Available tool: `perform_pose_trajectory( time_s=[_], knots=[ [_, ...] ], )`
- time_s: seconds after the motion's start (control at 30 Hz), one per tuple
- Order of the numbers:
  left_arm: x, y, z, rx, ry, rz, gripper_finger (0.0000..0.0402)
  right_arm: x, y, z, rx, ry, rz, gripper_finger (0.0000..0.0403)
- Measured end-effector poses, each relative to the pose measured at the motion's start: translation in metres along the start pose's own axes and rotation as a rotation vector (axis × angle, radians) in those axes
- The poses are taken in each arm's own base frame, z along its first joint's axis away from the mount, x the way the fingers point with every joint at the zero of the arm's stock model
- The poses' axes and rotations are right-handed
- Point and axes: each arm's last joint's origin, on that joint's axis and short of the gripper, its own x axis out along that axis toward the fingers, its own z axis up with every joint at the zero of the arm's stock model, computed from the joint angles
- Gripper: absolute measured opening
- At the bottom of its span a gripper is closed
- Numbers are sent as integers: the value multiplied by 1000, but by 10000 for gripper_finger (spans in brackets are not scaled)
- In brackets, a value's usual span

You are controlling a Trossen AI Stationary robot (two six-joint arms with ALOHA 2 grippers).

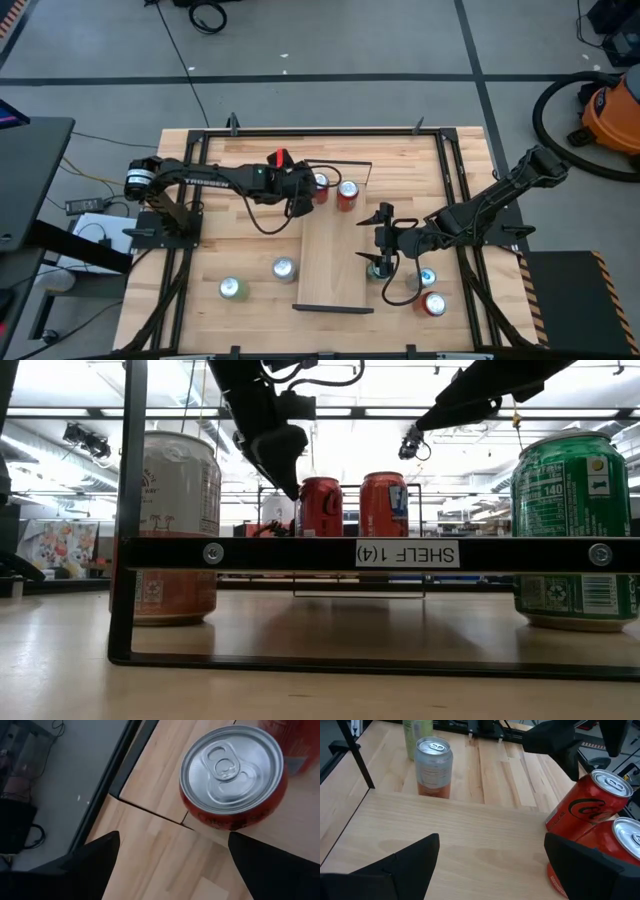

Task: Place canned beverage on shelf
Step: Put the red/black soda can on the shelf

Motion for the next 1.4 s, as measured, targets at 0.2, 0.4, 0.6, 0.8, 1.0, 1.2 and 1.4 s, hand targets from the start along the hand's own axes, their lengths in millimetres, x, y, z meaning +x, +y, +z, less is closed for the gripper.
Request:
perform_pose_trajectory(
  time_s=[0.2,0.4,0.6,0.8,1.0,1.2,1.4],
  knots=[
    [-4,-2,-5,67,68,-81,385,-2,0,-1,-11,10,-9,372],
    [-28,-12,1,133,82,-267,385,-15,-4,2,30,-12,-16,372],
    [-43,-33,7,212,-37,-348,385,-12,-7,-3,32,19,-129,368],
    [-50,-40,4,234,-52,-323,385,15,-10,-12,47,87,-161,362],
    [-56,-47,-3,227,-12,-332,385,43,-17,-20,98,122,-182,360],
    [-62,-50,-10,235,31,-332,385,57,-31,-22,183,139,-203,360],
    [-66,-53,-15,244,61,-331,385,59,-38,-22,227,137,-226,360]
  ],
)
